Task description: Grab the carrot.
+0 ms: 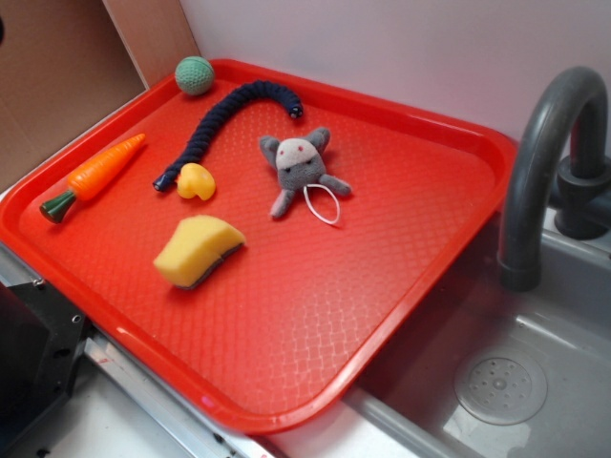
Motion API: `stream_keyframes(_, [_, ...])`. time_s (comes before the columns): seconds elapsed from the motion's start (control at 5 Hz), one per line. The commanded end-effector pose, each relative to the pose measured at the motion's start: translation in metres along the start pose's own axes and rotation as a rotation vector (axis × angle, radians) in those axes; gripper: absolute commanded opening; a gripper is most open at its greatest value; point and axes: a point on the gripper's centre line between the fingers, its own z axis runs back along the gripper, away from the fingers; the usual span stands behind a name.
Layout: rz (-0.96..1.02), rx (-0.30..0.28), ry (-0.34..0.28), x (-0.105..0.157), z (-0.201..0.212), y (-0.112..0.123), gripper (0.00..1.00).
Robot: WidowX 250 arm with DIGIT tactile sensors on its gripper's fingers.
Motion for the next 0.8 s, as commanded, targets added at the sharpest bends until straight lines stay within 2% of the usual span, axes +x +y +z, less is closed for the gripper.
stream_keyframes(0.0, [0.000, 0.000, 0.000, 0.000, 0.000, 0.000, 1.00])
stream_keyframes(0.2, [0.037, -0.033, -0.009, -0.007, -0.012, 0.041, 1.00])
stream_keyframes(0.4, [0.062, 0.035, -0.020, -0.004, -0.029, 0.071, 1.00])
stream_keyframes(0.6, [0.070, 0.062, -0.008, 0.006, -0.057, 0.098, 1.00])
